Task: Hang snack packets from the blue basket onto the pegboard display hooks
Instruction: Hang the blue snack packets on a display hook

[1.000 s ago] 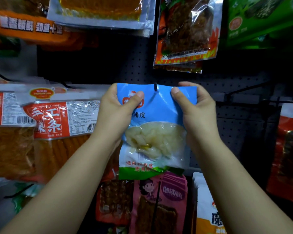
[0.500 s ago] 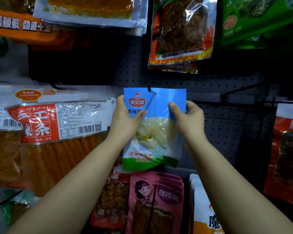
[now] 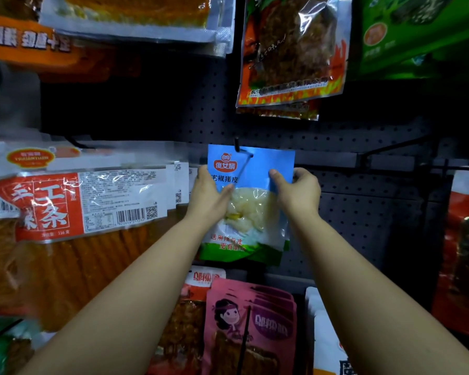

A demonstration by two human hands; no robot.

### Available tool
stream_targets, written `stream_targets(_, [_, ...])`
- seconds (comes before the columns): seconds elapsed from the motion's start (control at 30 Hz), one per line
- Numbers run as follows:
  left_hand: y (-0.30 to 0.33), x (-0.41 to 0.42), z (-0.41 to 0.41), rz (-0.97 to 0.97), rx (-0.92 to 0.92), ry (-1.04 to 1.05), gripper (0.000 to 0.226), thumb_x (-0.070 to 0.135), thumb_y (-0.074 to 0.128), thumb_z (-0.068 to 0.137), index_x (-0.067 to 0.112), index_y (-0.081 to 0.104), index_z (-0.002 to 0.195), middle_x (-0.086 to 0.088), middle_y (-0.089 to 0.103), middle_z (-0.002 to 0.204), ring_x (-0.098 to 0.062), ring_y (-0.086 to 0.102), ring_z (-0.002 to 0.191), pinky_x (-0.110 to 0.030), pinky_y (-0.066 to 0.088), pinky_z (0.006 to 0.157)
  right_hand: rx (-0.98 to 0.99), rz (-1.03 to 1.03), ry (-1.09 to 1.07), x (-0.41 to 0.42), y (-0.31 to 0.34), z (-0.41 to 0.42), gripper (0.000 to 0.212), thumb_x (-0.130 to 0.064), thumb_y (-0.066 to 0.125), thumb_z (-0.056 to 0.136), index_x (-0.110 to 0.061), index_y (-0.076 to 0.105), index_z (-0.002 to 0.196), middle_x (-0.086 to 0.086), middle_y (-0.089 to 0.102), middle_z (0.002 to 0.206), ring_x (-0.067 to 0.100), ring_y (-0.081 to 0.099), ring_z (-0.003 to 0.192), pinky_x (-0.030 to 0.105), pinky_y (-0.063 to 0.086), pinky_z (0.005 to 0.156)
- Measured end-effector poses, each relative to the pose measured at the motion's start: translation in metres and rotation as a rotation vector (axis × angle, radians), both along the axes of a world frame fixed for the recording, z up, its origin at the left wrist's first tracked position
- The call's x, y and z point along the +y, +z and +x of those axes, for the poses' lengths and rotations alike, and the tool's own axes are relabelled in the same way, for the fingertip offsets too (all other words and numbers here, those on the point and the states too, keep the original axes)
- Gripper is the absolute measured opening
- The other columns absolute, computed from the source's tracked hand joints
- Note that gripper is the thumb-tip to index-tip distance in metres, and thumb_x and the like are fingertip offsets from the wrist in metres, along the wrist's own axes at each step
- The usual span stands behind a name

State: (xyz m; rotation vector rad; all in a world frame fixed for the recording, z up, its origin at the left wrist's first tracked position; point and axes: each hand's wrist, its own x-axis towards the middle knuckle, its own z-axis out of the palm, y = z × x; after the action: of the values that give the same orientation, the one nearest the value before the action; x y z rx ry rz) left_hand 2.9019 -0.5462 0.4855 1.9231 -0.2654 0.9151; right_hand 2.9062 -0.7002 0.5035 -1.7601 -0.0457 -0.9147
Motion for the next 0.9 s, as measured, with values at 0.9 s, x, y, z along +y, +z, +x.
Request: stream_targets(0.9, [-0.064, -0.007, 0.000, -0.043, 0.120, -0.121, 0.048, 0.021, 0.050, 0.095, 0.018, 0.035, 0.141, -0.006, 0.040, 0.141, -0.022, 0.043, 0.127, -0.030, 0.036, 0.095, -0.017, -0.044, 0.221, -0.002, -0.068, -0.003, 0.049, -0.041, 0.045, 0.097, -0.014, 0.040, 0.137, 0.009, 0.051, 0.132, 0.021, 0.053, 0.117, 0.040, 0.045, 0.101])
